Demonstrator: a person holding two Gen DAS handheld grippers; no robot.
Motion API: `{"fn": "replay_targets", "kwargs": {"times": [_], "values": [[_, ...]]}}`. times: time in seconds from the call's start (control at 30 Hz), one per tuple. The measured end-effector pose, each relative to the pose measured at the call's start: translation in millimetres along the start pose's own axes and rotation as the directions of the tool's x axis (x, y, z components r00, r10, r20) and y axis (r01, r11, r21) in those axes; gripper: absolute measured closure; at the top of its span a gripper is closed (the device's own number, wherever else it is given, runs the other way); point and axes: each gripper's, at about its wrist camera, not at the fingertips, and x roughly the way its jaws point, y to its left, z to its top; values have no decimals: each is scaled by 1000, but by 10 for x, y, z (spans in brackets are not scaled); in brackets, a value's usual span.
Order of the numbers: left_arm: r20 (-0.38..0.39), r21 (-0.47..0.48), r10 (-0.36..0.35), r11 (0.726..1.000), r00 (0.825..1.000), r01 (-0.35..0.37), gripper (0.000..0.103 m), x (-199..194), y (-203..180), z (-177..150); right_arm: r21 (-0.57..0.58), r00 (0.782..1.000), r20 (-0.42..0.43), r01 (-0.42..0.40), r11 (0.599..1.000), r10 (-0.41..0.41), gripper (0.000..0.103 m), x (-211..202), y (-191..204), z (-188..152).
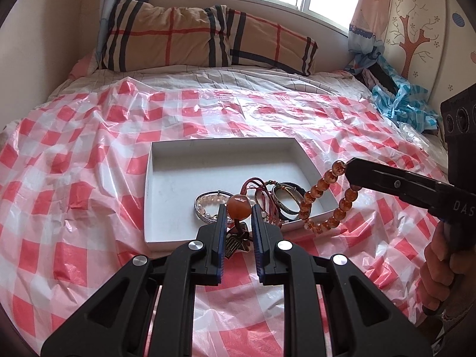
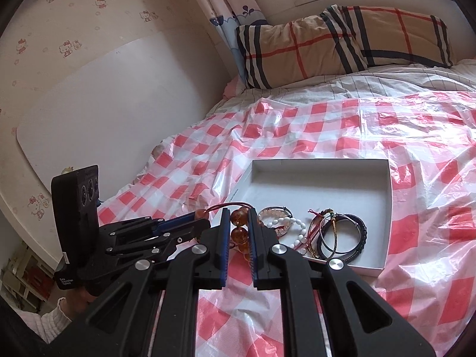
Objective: Organize jewelry
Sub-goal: 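Lower both held items into the white box and open both tools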
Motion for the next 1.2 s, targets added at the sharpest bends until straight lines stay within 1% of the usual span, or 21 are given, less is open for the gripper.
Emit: {"fn": "replay_targets", "kwargs": {"times": [0.43, 0.83, 1.2], "values": [[-20, -12, -5, 1000, 1000, 5, 88, 377, 87, 28, 5, 1000, -18, 14, 1000, -13, 91, 318, -156, 56], [-44, -22, -1, 1000, 999, 0, 88, 650, 193, 21, 17, 998, -52, 33, 999, -32, 91, 619, -299, -6], [-70, -13, 17, 1000, 997, -18, 88, 838, 228, -33, 38, 992, -83, 97, 995, -93, 91, 746, -527, -118]]}}
